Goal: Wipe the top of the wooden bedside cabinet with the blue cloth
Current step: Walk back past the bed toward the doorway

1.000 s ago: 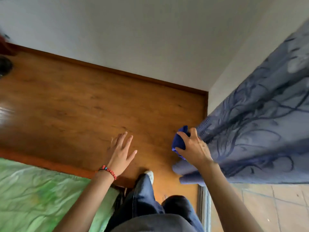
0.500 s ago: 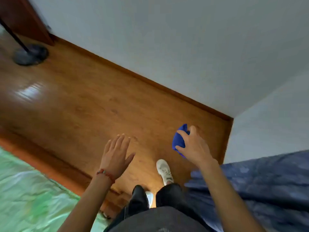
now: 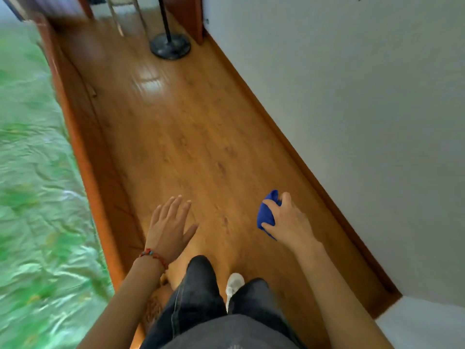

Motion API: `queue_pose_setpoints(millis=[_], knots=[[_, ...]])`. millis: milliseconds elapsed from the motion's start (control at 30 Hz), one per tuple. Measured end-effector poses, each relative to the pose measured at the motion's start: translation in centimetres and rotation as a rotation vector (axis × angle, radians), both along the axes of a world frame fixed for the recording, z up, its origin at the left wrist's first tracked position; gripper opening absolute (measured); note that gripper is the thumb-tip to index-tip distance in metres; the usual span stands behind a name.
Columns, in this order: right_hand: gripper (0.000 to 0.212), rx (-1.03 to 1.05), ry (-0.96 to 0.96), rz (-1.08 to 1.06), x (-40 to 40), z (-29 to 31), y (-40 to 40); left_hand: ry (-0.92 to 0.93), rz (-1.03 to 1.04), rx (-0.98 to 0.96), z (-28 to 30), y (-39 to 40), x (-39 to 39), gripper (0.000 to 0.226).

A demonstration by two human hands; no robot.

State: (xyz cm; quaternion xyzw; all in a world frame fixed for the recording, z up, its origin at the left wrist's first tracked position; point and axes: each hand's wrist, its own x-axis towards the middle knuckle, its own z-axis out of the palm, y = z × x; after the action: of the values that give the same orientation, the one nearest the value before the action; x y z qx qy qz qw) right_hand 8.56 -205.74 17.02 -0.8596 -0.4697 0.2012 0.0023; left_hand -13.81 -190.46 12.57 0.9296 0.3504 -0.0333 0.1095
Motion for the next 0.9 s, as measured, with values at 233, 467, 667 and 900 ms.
queue_pose_setpoints(millis=[233,467,667,900], knots=[[0.053,-0.017,0.028,0.245,2.0,-1.3,11.6,0.016,0.23,-0.054,-0.8,6.1,-0.1,0.075],[0.05,0.013,0.014,0.373,3.2,-2.3,26.5,-0.007,0.32,-0.013,-1.7,18.5,0.2,0.061],[0.05,0.05,0.015,0.418,4.1,-0.7,40.4,-0.022,0.368,-0.006,0.1,31.7,0.1,0.062],[0.052,0.078,0.02,0.439,7.7,0.7,53.8,-0.004,0.412,-0.015,1.4,44.0,2.9,0.073]])
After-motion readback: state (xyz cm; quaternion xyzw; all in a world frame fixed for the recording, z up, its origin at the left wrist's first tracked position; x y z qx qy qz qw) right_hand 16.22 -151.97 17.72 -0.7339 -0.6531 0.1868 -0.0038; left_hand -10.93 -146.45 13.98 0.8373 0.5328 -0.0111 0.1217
